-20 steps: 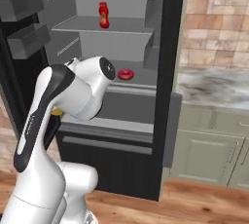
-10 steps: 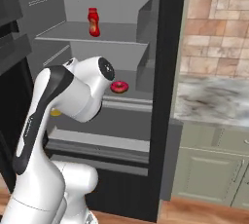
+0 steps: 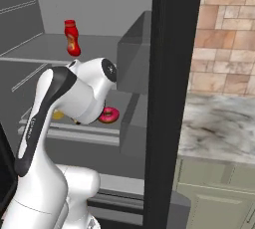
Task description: Place the ketchup and mustard from the counter to the top shelf of the fridge. If the existing items in the fridge are on the top shelf, move them to other shelves.
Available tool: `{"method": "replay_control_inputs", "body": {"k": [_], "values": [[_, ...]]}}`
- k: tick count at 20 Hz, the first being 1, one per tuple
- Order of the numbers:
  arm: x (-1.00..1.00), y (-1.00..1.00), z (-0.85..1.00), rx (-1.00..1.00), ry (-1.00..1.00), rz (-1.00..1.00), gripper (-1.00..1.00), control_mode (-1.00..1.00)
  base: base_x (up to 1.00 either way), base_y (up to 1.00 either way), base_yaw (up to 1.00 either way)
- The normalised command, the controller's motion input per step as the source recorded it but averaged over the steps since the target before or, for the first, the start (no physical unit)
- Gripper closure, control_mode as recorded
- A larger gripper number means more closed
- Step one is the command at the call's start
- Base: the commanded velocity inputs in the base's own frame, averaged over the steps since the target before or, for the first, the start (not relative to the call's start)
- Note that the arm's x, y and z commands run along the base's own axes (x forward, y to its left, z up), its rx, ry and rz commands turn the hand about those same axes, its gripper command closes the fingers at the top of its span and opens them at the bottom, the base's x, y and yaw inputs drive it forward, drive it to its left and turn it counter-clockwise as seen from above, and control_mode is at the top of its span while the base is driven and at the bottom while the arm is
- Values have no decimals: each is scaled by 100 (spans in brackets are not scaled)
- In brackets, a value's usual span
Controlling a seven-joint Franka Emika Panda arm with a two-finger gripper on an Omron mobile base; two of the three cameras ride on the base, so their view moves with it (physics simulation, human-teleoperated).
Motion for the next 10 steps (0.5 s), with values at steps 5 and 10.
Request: {"method": "replay_control_inputs", "body": {"k": [5,10], "values": [[0,0,0,0,0,0,100,100,38,7,-14],[0,0,0,0,0,0,100,100,12,11,-17]]}}
